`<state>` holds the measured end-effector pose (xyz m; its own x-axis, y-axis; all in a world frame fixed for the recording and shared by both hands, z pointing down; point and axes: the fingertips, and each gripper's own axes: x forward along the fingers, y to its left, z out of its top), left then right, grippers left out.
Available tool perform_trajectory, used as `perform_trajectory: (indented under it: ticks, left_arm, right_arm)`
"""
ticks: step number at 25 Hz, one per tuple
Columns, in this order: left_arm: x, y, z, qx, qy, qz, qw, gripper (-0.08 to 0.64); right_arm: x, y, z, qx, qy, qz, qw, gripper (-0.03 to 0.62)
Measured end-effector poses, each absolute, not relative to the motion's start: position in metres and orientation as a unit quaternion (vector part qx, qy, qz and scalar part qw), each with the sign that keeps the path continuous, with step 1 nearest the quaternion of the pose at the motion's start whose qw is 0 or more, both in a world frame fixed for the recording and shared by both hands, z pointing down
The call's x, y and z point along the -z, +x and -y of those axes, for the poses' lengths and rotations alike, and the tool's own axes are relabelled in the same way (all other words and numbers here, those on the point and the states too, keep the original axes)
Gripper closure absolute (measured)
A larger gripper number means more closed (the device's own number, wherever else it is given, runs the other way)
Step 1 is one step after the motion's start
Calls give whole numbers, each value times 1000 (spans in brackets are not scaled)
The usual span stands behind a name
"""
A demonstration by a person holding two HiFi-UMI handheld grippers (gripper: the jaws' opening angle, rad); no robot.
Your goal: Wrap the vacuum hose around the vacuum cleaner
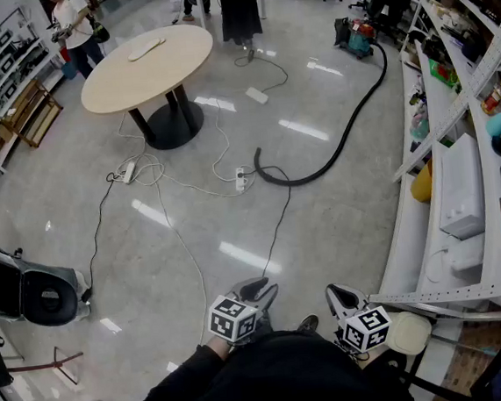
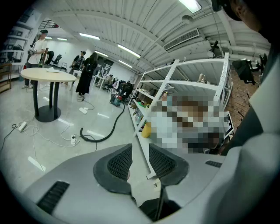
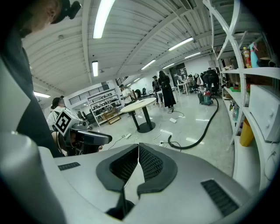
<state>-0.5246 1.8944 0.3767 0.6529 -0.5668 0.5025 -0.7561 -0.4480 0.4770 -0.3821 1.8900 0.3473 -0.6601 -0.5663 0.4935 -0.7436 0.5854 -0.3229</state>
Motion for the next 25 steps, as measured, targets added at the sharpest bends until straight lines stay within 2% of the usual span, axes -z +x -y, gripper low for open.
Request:
perform_trajectory:
  ticks: [12, 17, 25]
  left_arm:
    - [-388, -557, -1885, -125, 838, 394, 356, 426]
    - [-396, -578, -1882, -132, 836, 395, 358, 426]
    - [-400, -589, -1855, -141, 831, 397, 364, 426]
  right_arm:
    - [-354, -415, -1883, -251, 367, 874, 196, 576]
    - [-348, -429, -1874, -249, 376, 876, 171, 575]
    - [-361, -440, -1844, -262, 369, 874, 175, 575]
